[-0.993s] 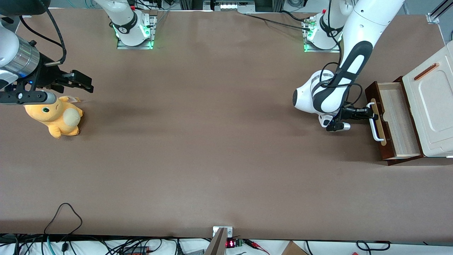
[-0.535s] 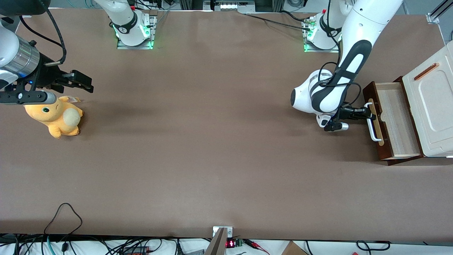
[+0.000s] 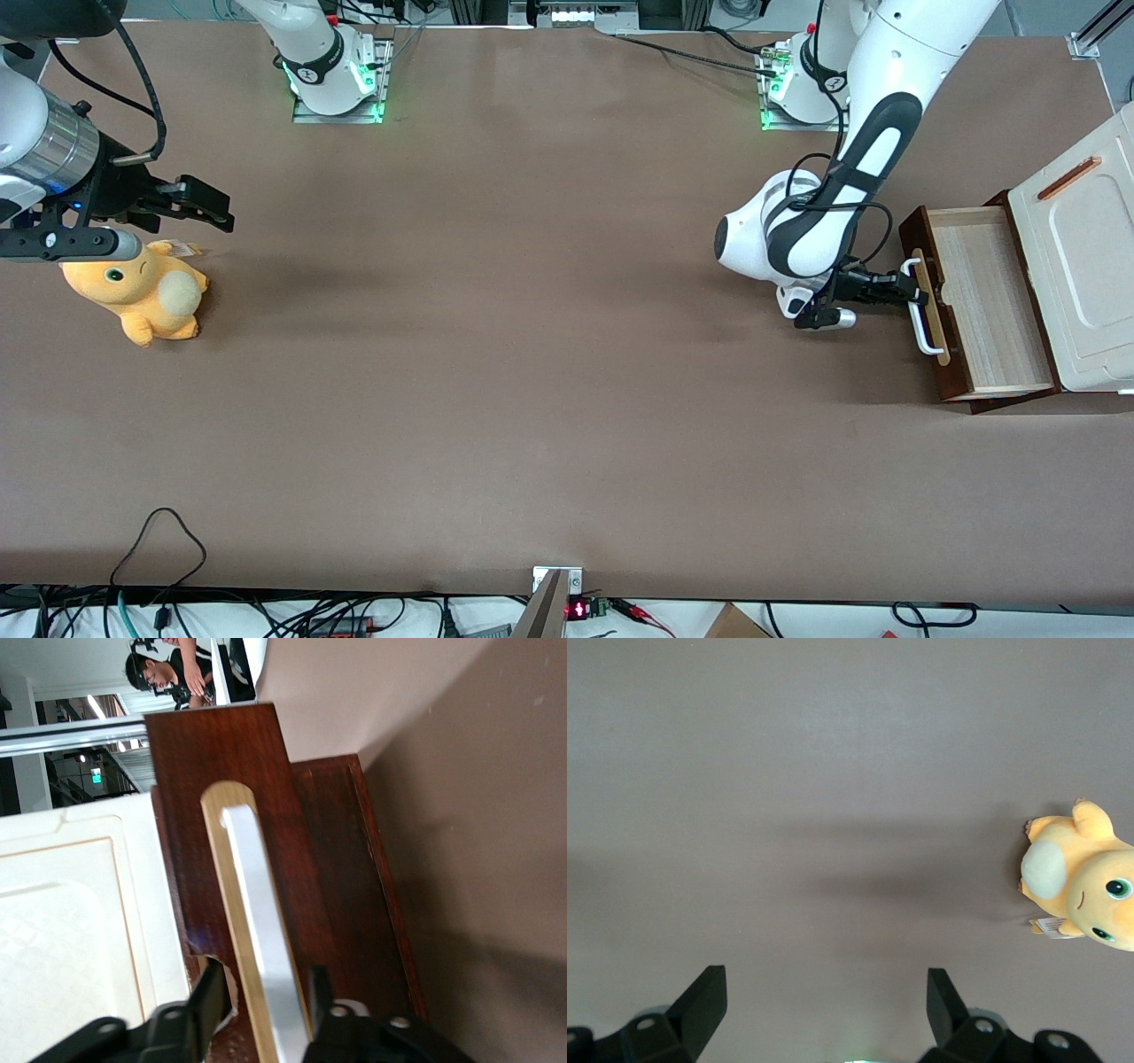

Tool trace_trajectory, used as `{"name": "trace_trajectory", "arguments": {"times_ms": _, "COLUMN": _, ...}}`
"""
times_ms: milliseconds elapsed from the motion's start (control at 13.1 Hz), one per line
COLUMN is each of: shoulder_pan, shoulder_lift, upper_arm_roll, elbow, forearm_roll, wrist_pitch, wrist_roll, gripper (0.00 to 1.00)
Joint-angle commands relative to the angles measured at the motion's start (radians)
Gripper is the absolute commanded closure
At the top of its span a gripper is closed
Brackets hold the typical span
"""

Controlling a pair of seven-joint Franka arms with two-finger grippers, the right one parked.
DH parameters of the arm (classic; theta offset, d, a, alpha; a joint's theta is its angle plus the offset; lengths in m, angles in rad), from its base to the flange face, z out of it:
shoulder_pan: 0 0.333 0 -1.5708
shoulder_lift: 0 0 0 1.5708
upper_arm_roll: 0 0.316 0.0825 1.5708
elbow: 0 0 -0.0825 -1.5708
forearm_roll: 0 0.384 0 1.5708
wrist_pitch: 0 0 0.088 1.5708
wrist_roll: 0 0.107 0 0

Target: Open lower drawer with left arm only

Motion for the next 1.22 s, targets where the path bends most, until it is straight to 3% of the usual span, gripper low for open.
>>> {"name": "trace_trajectory", "arguments": {"times_ms": 0, "shoulder_pan": -0.002, "shoulder_lift": -0.032, "upper_arm_roll": 0.002, "elbow": 0.01, "forearm_roll": -0.024, "wrist_pitch": 0.011, "wrist_roll": 0.036, "gripper": 0.01}}
{"name": "trace_trajectory", "arguments": {"times_ms": 76, "shoulder_pan": -0.002, "shoulder_lift": -0.045, "upper_arm_roll": 0.002, "elbow": 0.034, "forearm_roll": -0.075, "wrist_pitch": 0.026, "wrist_roll": 0.036, "gripper": 0.01}}
{"name": "trace_trajectory", "arguments": {"times_ms": 229, "shoulder_pan": 0.001, "shoulder_lift": -0.099, "upper_arm_roll": 0.002, "elbow": 0.103, "forearm_roll": -0.245, "wrist_pitch": 0.086, "wrist_roll": 0.046, "gripper": 0.0}}
{"name": "trace_trajectory", "arguments": {"times_ms": 382, "shoulder_pan": 0.003, "shoulder_lift": -0.179, "upper_arm_roll": 0.002, "elbow": 0.111, "forearm_roll": -0.313, "wrist_pitch": 0.106, "wrist_roll": 0.134, "gripper": 0.0}}
{"name": "trace_trajectory", "arguments": {"times_ms": 611, "shoulder_pan": 0.013, "shoulder_lift": -0.266, "upper_arm_roll": 0.002, "elbow": 0.184, "forearm_roll": -0.493, "wrist_pitch": 0.109, "wrist_roll": 0.223, "gripper": 0.0}}
{"name": "trace_trajectory", "arguments": {"times_ms": 840, "shoulder_pan": 0.029, "shoulder_lift": -0.326, "upper_arm_roll": 0.013, "elbow": 0.296, "forearm_roll": -0.74, "wrist_pitch": 0.108, "wrist_roll": 0.262, "gripper": 0.0}}
{"name": "trace_trajectory", "arguments": {"times_ms": 993, "shoulder_pan": 0.052, "shoulder_lift": -0.354, "upper_arm_roll": 0.036, "elbow": 0.382, "forearm_roll": -0.913, "wrist_pitch": 0.108, "wrist_roll": 0.379, "gripper": 0.0}}
{"name": "trace_trajectory", "arguments": {"times_ms": 1146, "shoulder_pan": 0.056, "shoulder_lift": -0.381, "upper_arm_roll": 0.139, "elbow": 0.45, "forearm_roll": -1.146, "wrist_pitch": 0.106, "wrist_roll": 0.519, "gripper": 0.0}}
